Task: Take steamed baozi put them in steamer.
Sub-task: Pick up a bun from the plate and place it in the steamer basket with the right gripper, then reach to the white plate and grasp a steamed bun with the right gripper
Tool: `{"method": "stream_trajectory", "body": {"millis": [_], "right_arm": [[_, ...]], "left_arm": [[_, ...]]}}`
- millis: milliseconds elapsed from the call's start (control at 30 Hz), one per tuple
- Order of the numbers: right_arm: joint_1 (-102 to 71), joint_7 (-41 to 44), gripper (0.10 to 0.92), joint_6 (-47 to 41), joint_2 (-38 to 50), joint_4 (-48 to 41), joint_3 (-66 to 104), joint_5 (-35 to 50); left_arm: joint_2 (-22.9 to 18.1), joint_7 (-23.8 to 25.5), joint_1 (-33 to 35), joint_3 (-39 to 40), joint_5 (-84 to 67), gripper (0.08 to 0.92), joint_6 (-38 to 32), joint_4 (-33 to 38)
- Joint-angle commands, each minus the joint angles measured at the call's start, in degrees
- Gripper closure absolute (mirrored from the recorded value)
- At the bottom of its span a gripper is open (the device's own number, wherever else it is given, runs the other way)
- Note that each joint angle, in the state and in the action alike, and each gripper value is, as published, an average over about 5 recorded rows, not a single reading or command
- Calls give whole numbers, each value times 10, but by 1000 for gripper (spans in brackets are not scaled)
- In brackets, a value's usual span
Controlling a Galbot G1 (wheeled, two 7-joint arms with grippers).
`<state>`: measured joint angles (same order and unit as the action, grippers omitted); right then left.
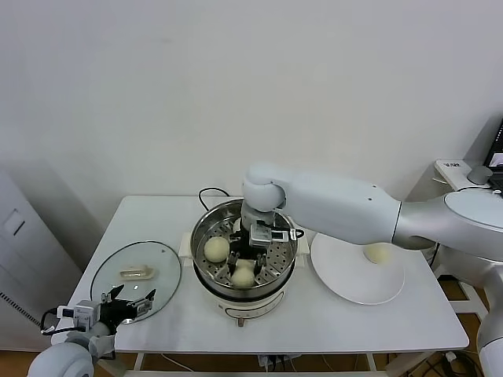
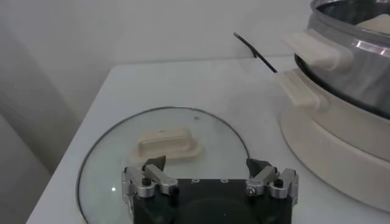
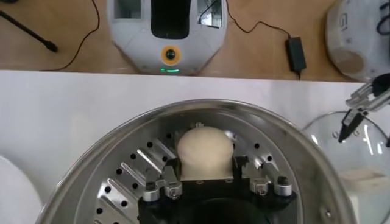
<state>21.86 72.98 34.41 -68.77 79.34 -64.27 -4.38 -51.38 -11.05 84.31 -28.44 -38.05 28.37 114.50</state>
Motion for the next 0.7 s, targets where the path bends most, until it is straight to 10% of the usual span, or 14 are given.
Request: {"method": "stream_trajectory", "body": {"millis": [33, 233, 700], "right_arm": [[-11, -7, 372, 1, -1, 1, 5, -20], [11, -12, 223, -1, 5, -11, 37, -9], [118, 29, 203, -161, 146, -182, 67, 140]], "left_arm": [[0, 0, 0, 0, 0, 177, 0, 0], [0, 0, 0, 0, 0, 177, 0, -1], [-3, 1, 12, -16, -7, 177, -4, 4]]}}
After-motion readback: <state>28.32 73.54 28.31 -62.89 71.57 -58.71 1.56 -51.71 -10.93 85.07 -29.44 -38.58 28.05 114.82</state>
